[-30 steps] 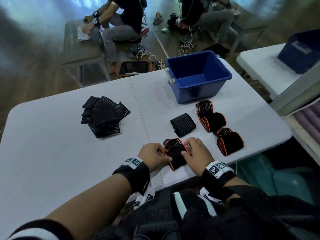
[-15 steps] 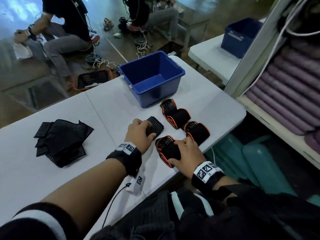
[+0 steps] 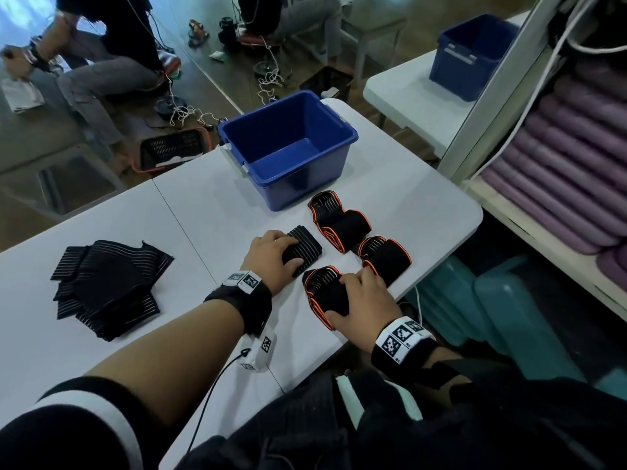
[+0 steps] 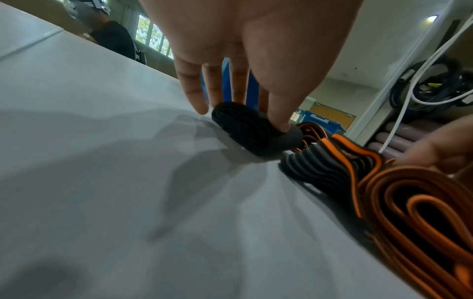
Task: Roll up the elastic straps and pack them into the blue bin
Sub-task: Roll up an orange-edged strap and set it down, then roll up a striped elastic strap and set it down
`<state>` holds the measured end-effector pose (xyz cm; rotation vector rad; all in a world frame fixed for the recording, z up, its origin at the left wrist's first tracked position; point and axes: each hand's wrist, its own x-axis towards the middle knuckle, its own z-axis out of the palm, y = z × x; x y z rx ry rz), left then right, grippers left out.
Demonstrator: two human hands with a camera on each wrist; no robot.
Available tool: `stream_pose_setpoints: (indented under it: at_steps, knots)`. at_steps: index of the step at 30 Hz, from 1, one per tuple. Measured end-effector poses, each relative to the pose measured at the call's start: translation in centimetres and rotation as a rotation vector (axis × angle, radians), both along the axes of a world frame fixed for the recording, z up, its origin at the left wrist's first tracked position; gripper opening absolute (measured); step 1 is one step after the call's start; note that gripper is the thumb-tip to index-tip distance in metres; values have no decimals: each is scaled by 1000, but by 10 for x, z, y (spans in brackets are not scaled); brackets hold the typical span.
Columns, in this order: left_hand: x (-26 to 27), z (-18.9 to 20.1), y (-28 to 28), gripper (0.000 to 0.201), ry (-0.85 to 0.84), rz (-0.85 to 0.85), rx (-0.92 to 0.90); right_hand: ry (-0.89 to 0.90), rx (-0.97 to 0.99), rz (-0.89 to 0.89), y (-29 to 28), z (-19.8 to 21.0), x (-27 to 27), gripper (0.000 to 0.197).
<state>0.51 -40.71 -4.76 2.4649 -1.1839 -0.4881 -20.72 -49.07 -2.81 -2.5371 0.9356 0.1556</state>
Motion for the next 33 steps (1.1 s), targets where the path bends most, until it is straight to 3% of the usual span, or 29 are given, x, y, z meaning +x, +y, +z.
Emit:
stream_pose_setpoints:
  at_steps: [10,16,20,29,33]
  knots:
    - [-4,4,-2,49,17,33,-90,75,-49,-39,-1,13,4,60]
    - [12,8,29,36,43,201,-191,-13,-114,9,6,40,25,39]
    - [28,11,73,33,25,296,-210,-76,-48,89,27,52,57,33]
    - [74,19,220,19,-103,630,-145,-17,77,375,99,46,121,32]
    - [84,16,269,23,-112,763,-149,9,127,442,122,42,143,31]
